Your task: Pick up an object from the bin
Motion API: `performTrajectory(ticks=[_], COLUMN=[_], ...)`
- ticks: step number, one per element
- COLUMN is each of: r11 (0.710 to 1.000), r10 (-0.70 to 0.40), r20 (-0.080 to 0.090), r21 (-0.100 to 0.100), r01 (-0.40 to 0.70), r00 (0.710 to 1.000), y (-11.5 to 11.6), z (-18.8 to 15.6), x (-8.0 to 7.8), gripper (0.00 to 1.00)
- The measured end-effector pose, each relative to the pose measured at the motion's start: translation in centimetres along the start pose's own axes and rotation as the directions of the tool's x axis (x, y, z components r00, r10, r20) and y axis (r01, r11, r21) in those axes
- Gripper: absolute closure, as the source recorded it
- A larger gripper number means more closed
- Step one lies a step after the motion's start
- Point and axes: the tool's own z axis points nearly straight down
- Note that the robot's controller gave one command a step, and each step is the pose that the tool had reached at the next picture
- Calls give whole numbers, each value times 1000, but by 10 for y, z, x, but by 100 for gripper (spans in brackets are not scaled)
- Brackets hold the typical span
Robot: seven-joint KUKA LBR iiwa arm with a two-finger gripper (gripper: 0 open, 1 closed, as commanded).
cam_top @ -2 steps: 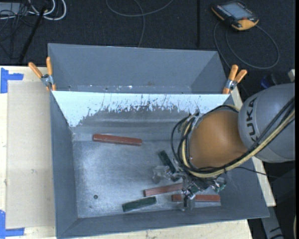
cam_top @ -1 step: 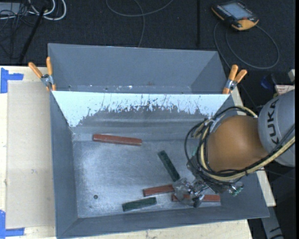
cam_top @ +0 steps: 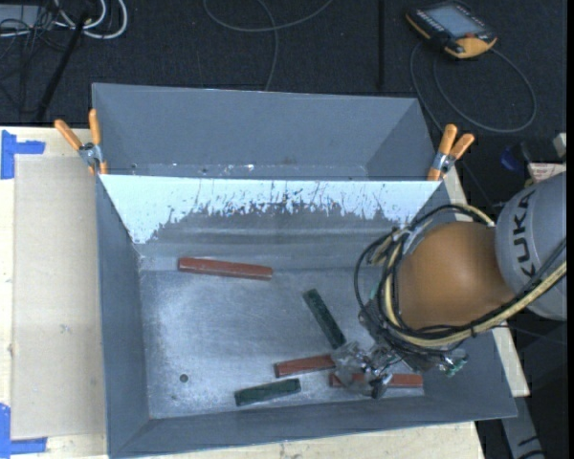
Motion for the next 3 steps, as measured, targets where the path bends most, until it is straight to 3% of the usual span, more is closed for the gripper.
performTrajectory(ticks=[1, 2, 3], r11=[1000, 1000, 1000], r10=[-1, -2, 6], r20=[-1, 3, -2], r21=[-2, 3, -2], r01=[1, 2, -6], r00=[1000, 1000, 1000], y=[-4, -21, -9], z=[-45, -57, -89], x=[-2, 13, 2], gripper=[100, 100, 100])
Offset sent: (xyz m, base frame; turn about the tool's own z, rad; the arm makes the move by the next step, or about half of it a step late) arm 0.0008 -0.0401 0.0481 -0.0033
